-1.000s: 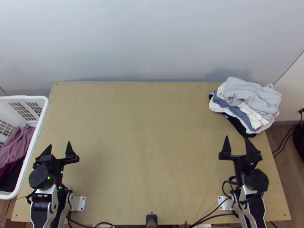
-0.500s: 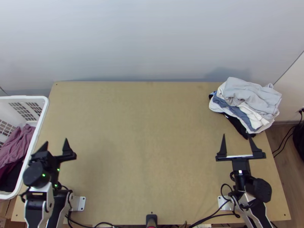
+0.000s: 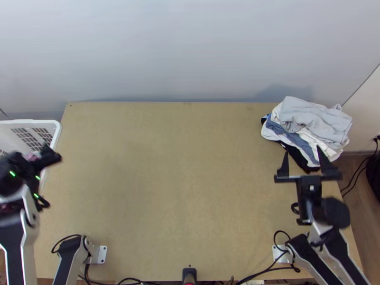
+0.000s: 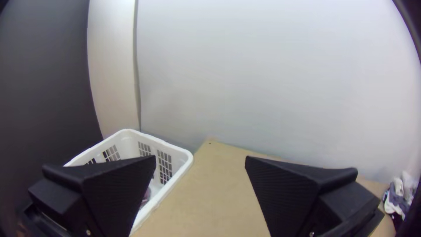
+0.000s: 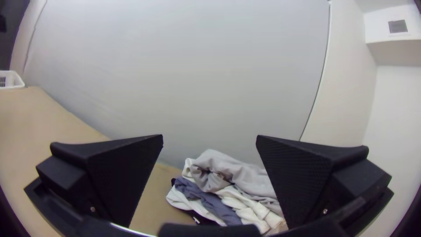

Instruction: Fold the t-shirt

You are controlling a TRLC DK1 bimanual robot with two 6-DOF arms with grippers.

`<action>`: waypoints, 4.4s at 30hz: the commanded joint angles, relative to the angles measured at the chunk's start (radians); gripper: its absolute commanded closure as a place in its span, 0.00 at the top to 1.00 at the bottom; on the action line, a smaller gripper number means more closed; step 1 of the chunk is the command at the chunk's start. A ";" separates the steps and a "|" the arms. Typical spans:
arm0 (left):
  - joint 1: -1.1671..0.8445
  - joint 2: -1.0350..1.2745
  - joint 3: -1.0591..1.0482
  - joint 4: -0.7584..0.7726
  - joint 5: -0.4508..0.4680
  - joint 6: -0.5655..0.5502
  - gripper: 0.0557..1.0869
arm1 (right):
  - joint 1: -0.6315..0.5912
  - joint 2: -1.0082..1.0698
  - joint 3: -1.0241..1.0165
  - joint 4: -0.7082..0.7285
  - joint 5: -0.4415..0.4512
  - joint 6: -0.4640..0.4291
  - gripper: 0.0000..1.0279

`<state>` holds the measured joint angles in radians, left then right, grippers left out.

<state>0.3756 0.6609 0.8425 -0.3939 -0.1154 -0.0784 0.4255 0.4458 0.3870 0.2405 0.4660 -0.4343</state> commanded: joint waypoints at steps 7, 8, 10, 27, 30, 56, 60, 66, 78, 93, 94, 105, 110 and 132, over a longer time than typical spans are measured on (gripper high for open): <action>0.506 0.589 0.290 0.105 0.160 -0.043 0.96 | 0.019 0.346 0.389 -0.363 0.129 0.371 0.96; 0.540 0.648 0.299 0.136 0.158 -0.044 0.96 | 0.018 0.355 0.403 -0.383 0.128 0.374 0.96; 0.602 0.767 0.325 0.184 0.158 -0.049 0.96 | 0.018 0.358 0.414 -0.397 0.128 0.387 0.96; 0.752 1.556 0.701 0.210 0.157 -0.100 0.96 | 0.015 0.438 0.472 -0.501 0.154 0.379 0.96; 0.763 1.660 0.770 0.201 0.149 -0.116 0.96 | 0.015 0.452 0.470 -0.506 0.166 0.373 0.96; 0.784 2.117 1.262 -0.019 -0.015 -0.132 0.30 | 0.016 0.539 0.492 -0.511 0.198 0.348 0.96; 0.787 2.071 1.261 -0.034 -0.036 -0.129 0.04 | 0.015 0.539 0.493 -0.504 0.201 0.348 0.96; 0.781 1.892 1.228 -0.152 0.029 -0.130 0.04 | 0.007 0.538 0.515 -0.489 0.203 0.347 0.96; 0.729 1.269 0.946 -0.224 0.304 -0.147 0.04 | 0.024 0.508 0.536 -0.461 0.203 0.249 0.96; 0.175 0.427 0.607 -0.365 0.482 -0.066 0.04 | -0.010 0.375 0.481 -0.374 0.207 0.121 0.96; 0.108 0.388 0.587 -0.367 0.477 -0.067 0.04 | -0.013 0.364 0.478 -0.374 0.207 0.121 0.96; -0.739 0.361 0.480 -0.367 0.168 -0.228 0.04 | -0.057 0.317 0.490 -0.391 0.224 0.126 0.96; -1.004 0.474 0.472 -0.304 0.094 -0.265 0.04 | -0.076 0.326 0.501 -0.394 0.226 0.128 0.96; -1.543 1.080 0.768 -0.068 0.026 -0.380 0.64 | -0.222 0.321 0.469 -0.471 0.223 0.247 0.97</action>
<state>-1.0855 1.6329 1.5043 -0.4793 -0.0875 -0.3965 0.2272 0.7692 0.8665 -0.2039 0.6899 -0.2195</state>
